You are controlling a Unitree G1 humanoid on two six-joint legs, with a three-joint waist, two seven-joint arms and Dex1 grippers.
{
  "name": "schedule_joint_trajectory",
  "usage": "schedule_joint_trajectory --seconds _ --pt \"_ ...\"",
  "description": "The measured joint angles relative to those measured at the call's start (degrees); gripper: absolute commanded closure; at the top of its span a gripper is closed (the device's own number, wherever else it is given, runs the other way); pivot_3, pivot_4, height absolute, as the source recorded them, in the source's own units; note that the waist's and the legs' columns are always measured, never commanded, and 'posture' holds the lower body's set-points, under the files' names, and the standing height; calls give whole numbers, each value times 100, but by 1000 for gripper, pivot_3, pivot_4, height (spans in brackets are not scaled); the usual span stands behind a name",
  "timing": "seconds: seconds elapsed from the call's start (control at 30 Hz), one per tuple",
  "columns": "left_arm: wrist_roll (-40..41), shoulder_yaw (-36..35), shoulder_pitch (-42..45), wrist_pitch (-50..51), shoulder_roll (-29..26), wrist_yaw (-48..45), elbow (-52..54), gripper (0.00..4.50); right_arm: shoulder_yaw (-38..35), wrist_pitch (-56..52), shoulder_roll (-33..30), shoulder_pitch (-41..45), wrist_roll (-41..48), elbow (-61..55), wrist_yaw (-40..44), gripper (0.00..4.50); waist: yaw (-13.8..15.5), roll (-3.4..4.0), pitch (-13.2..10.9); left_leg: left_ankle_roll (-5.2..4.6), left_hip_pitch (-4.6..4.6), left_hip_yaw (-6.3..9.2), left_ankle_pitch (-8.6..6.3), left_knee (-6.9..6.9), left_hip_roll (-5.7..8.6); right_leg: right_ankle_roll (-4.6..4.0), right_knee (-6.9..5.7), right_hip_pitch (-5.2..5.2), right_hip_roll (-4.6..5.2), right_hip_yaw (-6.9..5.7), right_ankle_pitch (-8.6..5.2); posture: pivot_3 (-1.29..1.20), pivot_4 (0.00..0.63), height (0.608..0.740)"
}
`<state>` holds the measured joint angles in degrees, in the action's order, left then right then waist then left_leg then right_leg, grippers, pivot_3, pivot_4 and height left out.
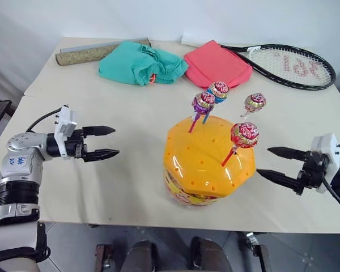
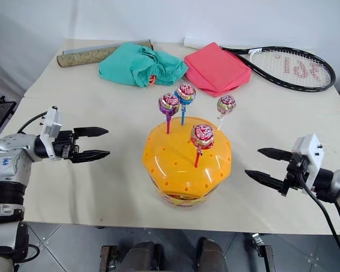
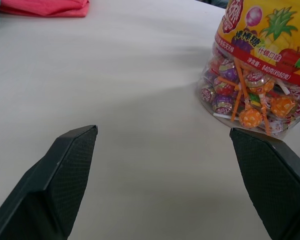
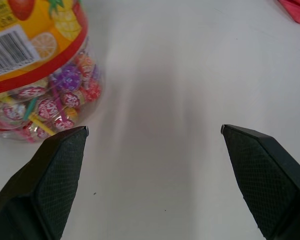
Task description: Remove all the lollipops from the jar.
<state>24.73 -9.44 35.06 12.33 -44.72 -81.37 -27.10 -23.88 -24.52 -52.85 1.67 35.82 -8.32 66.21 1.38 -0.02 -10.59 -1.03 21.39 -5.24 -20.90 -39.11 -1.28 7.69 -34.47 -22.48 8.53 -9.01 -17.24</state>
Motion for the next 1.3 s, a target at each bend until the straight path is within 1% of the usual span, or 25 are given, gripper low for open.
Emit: schedule_joint_trajectory --seconds 0.1,0.17,0.33,0.47,0.57,0.63,0.7,0.8,0.87,0.97,1.07,1.13,1.23,1.3 --pt "54 -111 0 -9 -10 41 28 0 -20 31 -76 149 -2 111 73 45 0 0 0 0 -4 1 0 -6 0 0 -14 0 1 2 0 0 150 740" --pt "54 -114 -3 192 -10 242 141 0 -18 31 -76 257 -3 179 103 45 4 0 0 0 -4 2 0 -8 0 0 -17 0 2 2 0 0 150 740" --pt "106 -113 -321 759 -138 478 836 0 17 25 -76 399 2 200 194 45 -5 0 0 0 -4 1 0 -8 0 0 -20 -2 2 3 0 0 150 740" --pt "360 -228 -414 985 -184 492 1244 0 10 -50 -80 378 164 143 419 45 11 0 0 0 -4 2 0 -12 0 0 -24 -1 3 3 0 0 150 740" --pt "759 -588 -155 997 -236 369 1338 0 -105 -201 -156 370 333 62 510 45 18 -1 0 0 -3 3 0 -18 0 0 -29 0 5 3 0 0 150 740" --pt "915 -655 64 1004 -381 209 1389 0 -217 -320 -335 369 421 -2 570 45 13 0 0 0 -4 3 0 -18 0 0 -29 0 5 4 0 0 150 740" --pt "1109 -701 250 1026 -411 -13 1491 0 -424 -424 -479 333 525 -67 656 45 15 -1 0 0 -5 3 0 -18 0 -1 -29 0 5 4 0 0 150 740" --pt "1362 -672 444 1195 -418 -302 1672 0 -712 -568 -609 205 655 -131 790 45 12 -1 0 0 -4 3 0 -18 0 -1 -30 1 4 3 0 0 150 740" --pt "1407 -509 614 1293 -403 -333 1819 0 -804 -628 -666 159 705 -134 847 45 16 -1 0 0 -4 2 0 -20 1 -1 -32 1 5 5 0 0 150 740" --pt "1465 -314 1043 1388 -239 -326 1991 0 -855 -666 -766 159 707 -143 912 45 21 -2 0 0 -4 3 0 -30 1 -1 -37 2 5 5 0 0 150 740" --pt "1622 -136 1334 1420 -17 -464 1995 540 -920 -702 -766 166 765 -169 885 0 16 -1 0 0 -4 3 0 -35 1 -1 -42 2 5 6 0 0 150 740" --pt "1687 64 1468 1434 166 -467 2000 1080 -1045 -774 -766 215 894 -350 824 0 16 -1 0 0 -3 3 0 -39 1 -1 -45 2 5 7 0 0 150 740" --pt "1686 415 1656 1432 434 -468 1981 1080 -1291 -981 -761 231 1250 -730 726 0 20 -2 0 -2 0 6 -1 -48 0 -1 -48 2 4 6 0 0 150 740" --pt "1696 529 1731 1431 564 -469 1957 1080 -1422 -1113 -724 201 1504 -954 660 0 16 -2 0 -4 1 6 -3 -52 0 -1 -50 2 4 6 0 0 150 740"
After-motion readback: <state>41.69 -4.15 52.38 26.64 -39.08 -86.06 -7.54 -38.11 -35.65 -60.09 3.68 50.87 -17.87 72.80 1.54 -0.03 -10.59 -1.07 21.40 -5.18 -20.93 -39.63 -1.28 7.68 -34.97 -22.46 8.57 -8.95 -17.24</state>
